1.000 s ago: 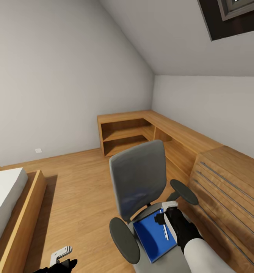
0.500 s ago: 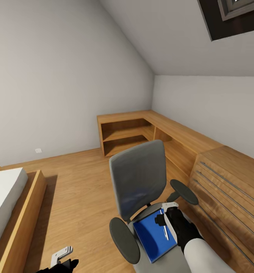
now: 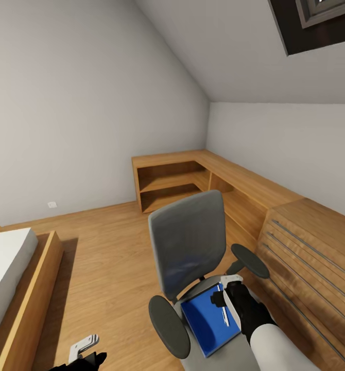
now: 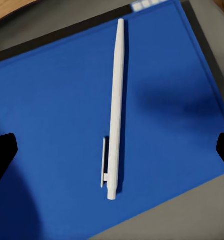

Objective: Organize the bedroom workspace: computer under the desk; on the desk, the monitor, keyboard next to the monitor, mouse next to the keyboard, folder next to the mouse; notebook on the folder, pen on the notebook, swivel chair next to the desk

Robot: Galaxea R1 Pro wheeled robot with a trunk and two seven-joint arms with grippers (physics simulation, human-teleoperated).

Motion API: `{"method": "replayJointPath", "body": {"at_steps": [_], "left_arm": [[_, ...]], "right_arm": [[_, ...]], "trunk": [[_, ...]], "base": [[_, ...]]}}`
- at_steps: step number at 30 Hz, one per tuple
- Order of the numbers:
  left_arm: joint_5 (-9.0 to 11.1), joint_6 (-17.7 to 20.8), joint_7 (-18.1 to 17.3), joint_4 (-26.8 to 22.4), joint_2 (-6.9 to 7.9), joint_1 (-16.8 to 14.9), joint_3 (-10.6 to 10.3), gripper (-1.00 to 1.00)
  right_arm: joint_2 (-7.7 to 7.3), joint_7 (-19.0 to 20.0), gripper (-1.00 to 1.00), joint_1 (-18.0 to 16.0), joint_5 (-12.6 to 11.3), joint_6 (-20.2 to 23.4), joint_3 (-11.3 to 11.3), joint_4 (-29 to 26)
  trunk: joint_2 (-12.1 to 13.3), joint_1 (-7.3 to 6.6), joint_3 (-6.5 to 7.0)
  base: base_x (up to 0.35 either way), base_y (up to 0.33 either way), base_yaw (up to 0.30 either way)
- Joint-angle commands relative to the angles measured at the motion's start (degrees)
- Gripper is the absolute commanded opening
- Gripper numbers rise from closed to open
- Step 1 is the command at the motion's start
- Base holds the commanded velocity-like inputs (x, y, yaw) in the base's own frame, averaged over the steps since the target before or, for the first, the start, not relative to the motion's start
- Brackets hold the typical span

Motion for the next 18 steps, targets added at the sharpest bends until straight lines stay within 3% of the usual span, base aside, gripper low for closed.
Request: {"method": "replayJointPath", "body": {"at_steps": [1,4,12,18], "left_arm": [[0.6,0.5,-0.1,-0.1,-0.01,0.0,0.2,1.00],[0.6,0.5,-0.1,-0.1,-0.01,0.0,0.2,1.00],[0.7,0.4,-0.1,-0.1,-0.04,0.0,0.2,1.00],[0.6,0.4,-0.1,-0.1,-0.02,0.0,0.2,1.00]], "right_arm": [[0.08,0.2,1.00,0.0,0.6,0.3,-0.4,-0.1],[0.07,0.2,1.00,0.0,0.5,0.6,-0.4,-0.1],[0.06,0.2,1.00,0.0,0.5,1.1,-0.4,-0.1],[0.05,0.2,1.00,0.0,0.5,1.2,-0.4,-0.1]], "trunk": [[0.0,0.00,-0.06],[0.0,0.00,-0.06],[-3.2,1.76,-1.50],[-3.2,1.76,-1.50]], "base": [[0.000,0.000,0.000],[0.000,0.000,0.000],[0.000,0.000,0.000],[0.000,0.000,0.000]]}}
